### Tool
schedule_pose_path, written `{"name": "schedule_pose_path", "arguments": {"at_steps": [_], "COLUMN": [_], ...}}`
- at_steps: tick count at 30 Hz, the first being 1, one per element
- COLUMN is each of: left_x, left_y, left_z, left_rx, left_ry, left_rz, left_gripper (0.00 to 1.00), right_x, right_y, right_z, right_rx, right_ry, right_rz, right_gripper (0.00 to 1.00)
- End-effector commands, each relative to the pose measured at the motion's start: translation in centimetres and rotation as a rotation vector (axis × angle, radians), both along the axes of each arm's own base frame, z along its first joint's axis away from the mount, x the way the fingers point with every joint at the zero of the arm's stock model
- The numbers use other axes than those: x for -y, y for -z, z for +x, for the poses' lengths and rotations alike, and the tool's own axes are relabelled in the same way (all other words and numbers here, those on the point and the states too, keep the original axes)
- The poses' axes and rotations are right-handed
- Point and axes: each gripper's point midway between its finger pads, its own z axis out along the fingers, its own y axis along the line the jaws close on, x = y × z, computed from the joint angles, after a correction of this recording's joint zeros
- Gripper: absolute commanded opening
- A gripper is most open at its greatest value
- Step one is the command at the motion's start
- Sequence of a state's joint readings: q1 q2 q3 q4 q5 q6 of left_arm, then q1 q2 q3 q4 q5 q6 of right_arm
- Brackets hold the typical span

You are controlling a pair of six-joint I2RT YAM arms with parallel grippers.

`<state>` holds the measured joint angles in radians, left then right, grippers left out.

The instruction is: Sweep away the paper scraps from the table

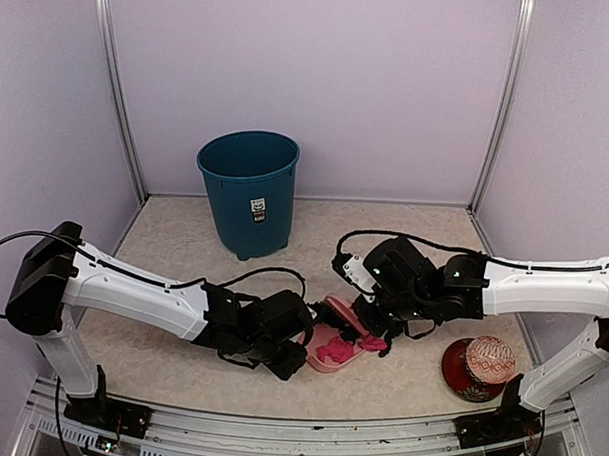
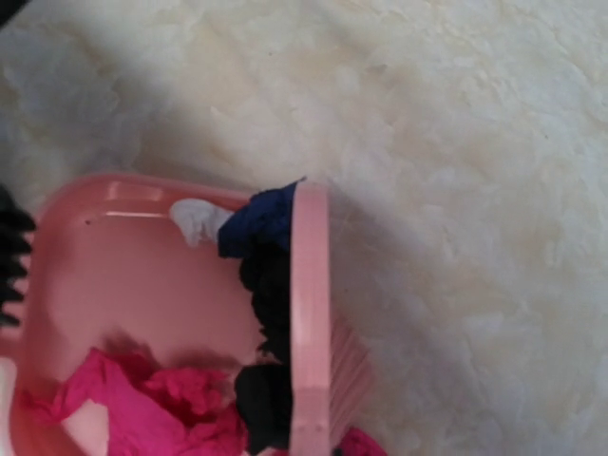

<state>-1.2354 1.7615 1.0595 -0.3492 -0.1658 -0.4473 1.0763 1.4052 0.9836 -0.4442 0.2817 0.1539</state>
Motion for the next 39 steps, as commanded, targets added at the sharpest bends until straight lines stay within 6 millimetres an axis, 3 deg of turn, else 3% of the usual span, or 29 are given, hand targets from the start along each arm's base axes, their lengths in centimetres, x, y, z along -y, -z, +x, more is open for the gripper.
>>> {"name": "schedule_pose_path", "arguments": {"at_steps": [1, 7, 12, 16, 20, 23, 29, 39], "left_x": [-1.2, -1.7, -1.6, -1.9, -1.9, -1.7, -1.1, -0.5], "left_y": [2.0, 2.8, 3.3, 3.7, 3.4, 3.1, 2.5, 2.4], "left_z": [-0.2, -0.8, -1.8, -2.5, -3.3, -3.6, -3.8, -4.1], "left_rx": [-0.013, 0.002, 0.01, 0.004, 0.006, 0.006, 0.008, 0.004], "left_ry": [-0.018, -0.007, 0.022, 0.038, 0.06, 0.071, 0.086, 0.1], "left_rz": [0.027, 0.027, 0.031, 0.04, 0.04, 0.038, 0.035, 0.029], "left_gripper": [0.0, 0.0, 0.0, 0.0, 0.0, 0.0, 0.0, 0.0], "right_x": [0.6, 3.2, 8.2, 12.4, 14.1, 14.1, 12.2, 6.1], "right_y": [-2.0, -4.3, -6.2, -6.2, -4.7, -3.2, -1.1, 0.0], "right_z": [-0.5, 0.9, 2.5, 2.6, 1.9, 1.3, 0.4, -0.3], "right_rx": [-0.005, 0.096, 0.227, 0.25, 0.201, 0.147, 0.024, -0.108], "right_ry": [0.043, 0.177, 0.395, 0.566, 0.634, 0.645, 0.599, 0.436], "right_rz": [0.053, 0.049, -0.01, -0.079, -0.098, -0.094, -0.047, 0.137], "right_gripper": [0.0, 0.0, 0.0, 0.0, 0.0, 0.0, 0.0, 0.0]}}
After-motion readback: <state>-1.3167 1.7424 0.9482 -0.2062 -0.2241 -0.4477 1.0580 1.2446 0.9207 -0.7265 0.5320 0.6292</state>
